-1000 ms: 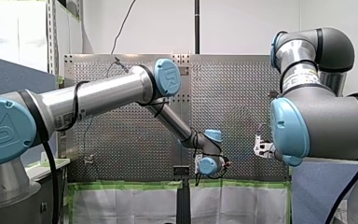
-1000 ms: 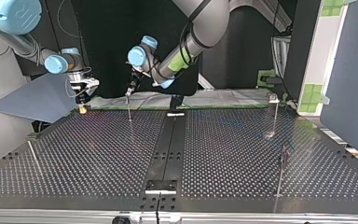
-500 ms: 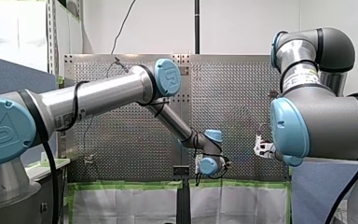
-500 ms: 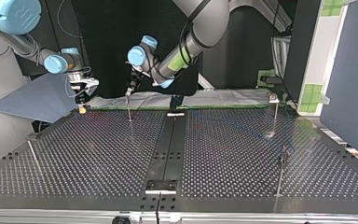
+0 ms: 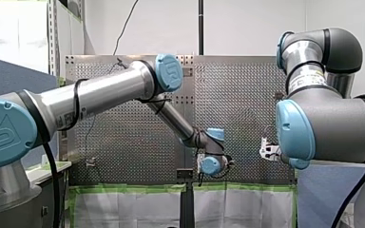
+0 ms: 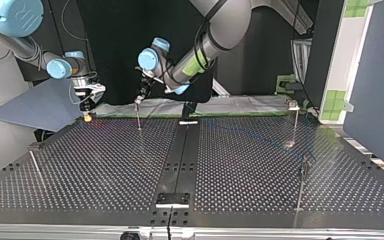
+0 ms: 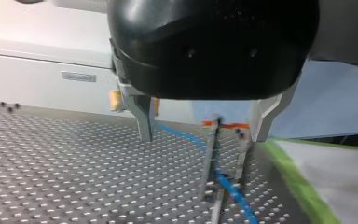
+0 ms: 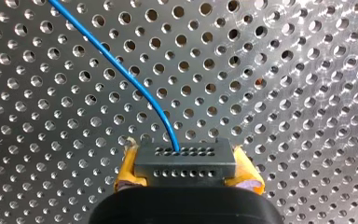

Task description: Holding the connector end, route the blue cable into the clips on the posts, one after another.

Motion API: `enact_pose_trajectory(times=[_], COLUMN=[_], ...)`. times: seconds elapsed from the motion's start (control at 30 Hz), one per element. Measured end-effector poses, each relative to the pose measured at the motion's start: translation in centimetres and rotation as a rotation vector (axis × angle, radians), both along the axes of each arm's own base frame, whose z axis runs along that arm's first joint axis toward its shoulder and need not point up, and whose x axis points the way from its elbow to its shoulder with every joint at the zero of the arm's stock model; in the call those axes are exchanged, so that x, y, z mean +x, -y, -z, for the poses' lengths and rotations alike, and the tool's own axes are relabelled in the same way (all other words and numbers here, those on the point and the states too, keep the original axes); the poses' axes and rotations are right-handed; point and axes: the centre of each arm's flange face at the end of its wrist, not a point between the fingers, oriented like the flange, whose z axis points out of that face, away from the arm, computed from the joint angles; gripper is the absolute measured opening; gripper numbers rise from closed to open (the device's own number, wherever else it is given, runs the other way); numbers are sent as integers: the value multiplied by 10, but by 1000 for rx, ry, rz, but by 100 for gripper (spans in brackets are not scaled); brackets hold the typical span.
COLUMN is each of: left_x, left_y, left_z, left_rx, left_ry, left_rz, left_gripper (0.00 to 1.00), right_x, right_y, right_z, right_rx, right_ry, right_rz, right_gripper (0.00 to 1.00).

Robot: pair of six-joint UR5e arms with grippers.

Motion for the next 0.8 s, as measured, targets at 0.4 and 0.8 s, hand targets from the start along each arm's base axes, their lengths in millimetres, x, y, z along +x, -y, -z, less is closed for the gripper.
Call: enact_pose_trajectory(times=[0.4,0.8], left_x=[-10,-23], left_y=[-4,-12], left_z=[-45,-89], left_rx=[-125,-244], left_ry=[37,53], left_rz=[-32,-31], left_gripper=[100,100], right_x=[-5,-8], right_y=[1,2], right_z=[0,0], right_rx=[3,10], right_ry=[7,21], right_rz=[8,13], right_gripper=[0,0])
